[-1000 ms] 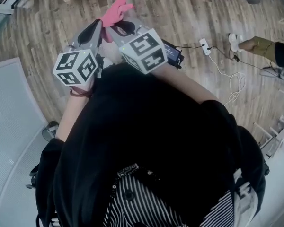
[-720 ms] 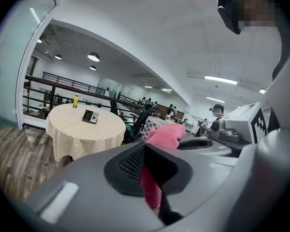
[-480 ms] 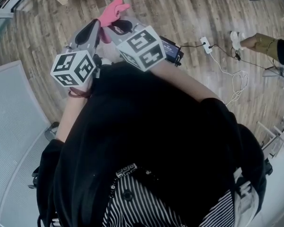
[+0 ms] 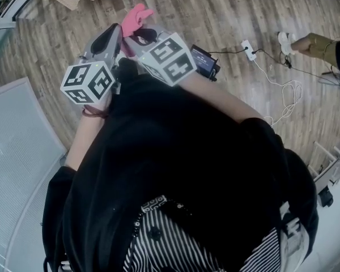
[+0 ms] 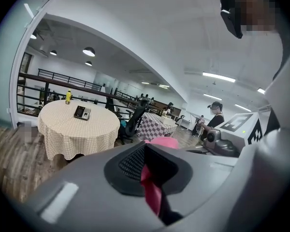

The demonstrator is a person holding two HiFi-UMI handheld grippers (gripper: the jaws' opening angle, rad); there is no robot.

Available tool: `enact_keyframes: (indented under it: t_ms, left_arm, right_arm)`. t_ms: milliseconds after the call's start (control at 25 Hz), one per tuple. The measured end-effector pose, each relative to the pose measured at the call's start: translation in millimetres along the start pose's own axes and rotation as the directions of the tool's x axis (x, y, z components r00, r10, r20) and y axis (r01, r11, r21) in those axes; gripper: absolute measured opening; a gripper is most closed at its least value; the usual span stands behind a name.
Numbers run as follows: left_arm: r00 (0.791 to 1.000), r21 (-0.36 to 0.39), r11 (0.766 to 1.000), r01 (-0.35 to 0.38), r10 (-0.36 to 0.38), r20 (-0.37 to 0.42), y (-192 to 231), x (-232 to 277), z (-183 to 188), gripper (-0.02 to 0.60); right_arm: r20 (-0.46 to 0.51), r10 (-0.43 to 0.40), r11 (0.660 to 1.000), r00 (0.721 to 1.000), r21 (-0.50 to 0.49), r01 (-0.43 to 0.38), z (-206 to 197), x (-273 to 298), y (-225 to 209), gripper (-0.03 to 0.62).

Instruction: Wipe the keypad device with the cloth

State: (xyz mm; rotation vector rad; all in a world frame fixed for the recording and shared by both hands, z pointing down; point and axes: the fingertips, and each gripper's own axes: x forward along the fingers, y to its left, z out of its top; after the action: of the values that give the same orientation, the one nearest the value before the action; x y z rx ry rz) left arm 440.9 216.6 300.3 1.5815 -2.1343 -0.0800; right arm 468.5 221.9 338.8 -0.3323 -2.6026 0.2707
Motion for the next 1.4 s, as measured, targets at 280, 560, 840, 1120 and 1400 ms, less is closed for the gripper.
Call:
enact_keyframes:
  t_ms: [280,560,840,1120,1400]
  left_arm:
    - [0.996,0.018,0.996,0.086,-0.085,-0.032,-3.8,30.4,1.9,0.003]
    - [0.985,0.041,0.985,0.169,-0.167,-0.044,-0.6,56.5,6.6,0.003]
    - [0.978,0.041,0.978,0.203,-0.202,-0.044,21.7,93.6,25.3,0.003]
    - [0.979,0.016,0.98,0.2,-0.199,-0.045,93.6,116.9,51.6,0.003]
    - [0.978,-0.006,0.978,0.208,-0.208,-0.014,180.9,112.2,94.2,0.003]
  right_arm:
    - [0.029,-0.067,0.995,0.997,0.082,0.064,7.6,-2.7,-28.2,0.046]
    - [0.028,-0.15,0.983,0.988,0.11,0.146,11.9,1.9,-51.6,0.046]
    - [0.03,-0.182,0.975,0.983,0.134,0.177,29.4,26.5,-88.7,0.046]
    - [0.013,-0.173,0.976,0.985,0.136,0.169,62.9,96.4,-107.8,0.048]
    - [-0.008,-0.187,0.978,0.982,0.095,0.187,116.6,176.3,-100.2,0.048]
